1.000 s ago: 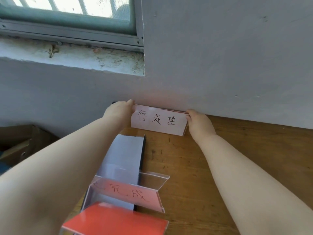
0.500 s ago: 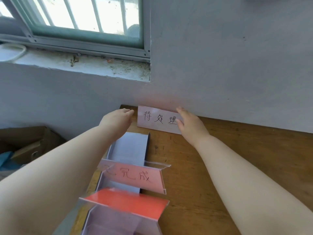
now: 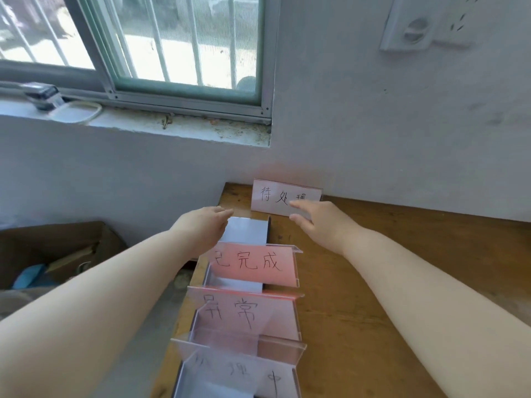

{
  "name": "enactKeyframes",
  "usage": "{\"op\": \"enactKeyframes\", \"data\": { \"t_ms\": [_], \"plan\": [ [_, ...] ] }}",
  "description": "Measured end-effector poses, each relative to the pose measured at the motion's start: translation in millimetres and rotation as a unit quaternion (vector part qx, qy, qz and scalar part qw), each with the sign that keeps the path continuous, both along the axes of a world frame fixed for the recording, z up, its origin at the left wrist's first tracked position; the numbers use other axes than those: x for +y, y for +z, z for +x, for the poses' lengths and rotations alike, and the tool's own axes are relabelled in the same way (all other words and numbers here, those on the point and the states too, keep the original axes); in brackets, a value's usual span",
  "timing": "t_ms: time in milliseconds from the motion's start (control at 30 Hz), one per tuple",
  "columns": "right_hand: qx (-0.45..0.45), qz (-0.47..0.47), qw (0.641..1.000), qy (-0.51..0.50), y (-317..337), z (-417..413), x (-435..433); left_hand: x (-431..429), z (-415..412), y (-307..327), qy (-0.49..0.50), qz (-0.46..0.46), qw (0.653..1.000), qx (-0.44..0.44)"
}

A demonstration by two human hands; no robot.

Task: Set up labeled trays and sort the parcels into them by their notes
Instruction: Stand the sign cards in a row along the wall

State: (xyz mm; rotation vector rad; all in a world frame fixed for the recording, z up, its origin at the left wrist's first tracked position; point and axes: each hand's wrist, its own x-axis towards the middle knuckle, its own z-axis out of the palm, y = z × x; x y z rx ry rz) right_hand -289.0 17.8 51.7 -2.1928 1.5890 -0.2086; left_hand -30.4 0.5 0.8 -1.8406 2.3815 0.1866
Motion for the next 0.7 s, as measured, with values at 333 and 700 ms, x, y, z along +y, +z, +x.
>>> {"op": "enactKeyframes", "data": {
  "t_ms": [333, 700],
  "plan": [
    [0.108, 0.056, 0.992, -0.009, -14, 13, 44, 24, 36, -19, 0.017, 0.082, 0.996, -0.019],
    [0.069, 0.011, 0.994, -0.083, -42, 23, 42, 14, 32, -46, 0.043, 0.089, 0.994, 0.054]
  ]
}}
